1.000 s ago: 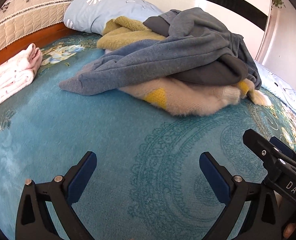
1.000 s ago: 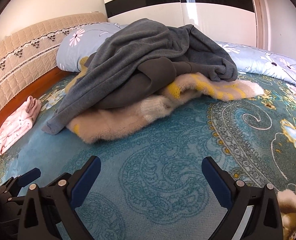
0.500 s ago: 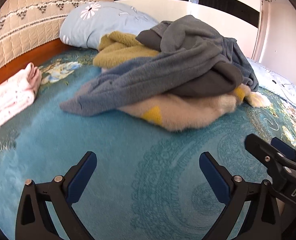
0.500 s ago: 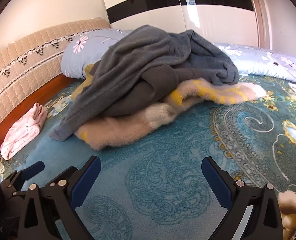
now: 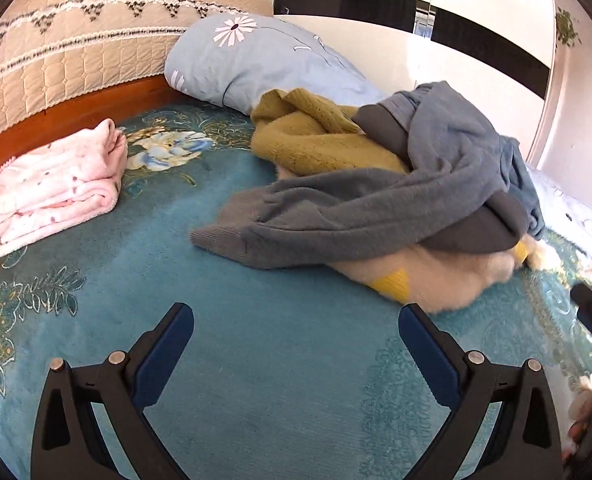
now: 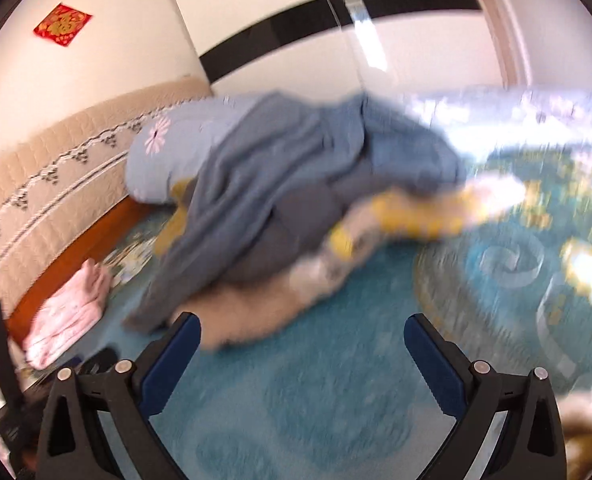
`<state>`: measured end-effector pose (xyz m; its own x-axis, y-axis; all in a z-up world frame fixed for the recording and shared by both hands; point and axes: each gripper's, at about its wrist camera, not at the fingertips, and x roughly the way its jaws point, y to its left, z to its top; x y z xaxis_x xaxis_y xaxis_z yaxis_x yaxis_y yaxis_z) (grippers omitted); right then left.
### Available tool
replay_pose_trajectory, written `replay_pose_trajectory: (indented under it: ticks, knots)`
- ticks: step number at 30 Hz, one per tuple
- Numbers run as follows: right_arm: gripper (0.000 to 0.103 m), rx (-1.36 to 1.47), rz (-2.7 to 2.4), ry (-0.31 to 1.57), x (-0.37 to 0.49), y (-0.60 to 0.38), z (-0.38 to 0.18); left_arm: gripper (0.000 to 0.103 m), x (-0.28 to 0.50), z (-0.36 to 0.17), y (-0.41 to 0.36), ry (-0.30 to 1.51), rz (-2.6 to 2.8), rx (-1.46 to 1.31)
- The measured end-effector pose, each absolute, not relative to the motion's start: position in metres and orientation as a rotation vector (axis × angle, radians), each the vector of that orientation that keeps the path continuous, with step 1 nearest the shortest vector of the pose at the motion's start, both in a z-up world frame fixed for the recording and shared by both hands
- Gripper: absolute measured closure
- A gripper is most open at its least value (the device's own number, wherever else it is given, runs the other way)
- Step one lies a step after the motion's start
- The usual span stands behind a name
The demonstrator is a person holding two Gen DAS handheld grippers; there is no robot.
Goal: Fold clothes
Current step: 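Grasp the grey hoodie with the right gripper and lift it off the heap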
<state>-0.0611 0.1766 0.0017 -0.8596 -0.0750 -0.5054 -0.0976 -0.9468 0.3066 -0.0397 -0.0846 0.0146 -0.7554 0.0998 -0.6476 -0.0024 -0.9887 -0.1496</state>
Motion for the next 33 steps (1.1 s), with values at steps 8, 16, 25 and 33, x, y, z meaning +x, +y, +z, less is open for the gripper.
replay_pose_trajectory:
  ticks: [8,16,25,33]
  knots:
    - [0.0,-0.851,2.985,0.594,-0.16,0.177,0.062,0.001,-0.043,0.019,-0.113,-0.334,2.879,-1.086]
    - [0.033,-1.054,2.969,0.444,-0.261,0.122,0.074,0.001,-0.053,0.005,-0.145,-0.528,2.855,-1.198]
    - [0.093,-1.251,2.739,0.149,-0.309,0.076,0.042,0.001,-0.057,-0.003,-0.17,-0.685,2.839,-1.241]
    - [0.101,-1.2,2.744,0.142,-0.263,0.115,0.068,0.001,-0.054,-0.008,-0.156,-0.624,2.786,-1.248]
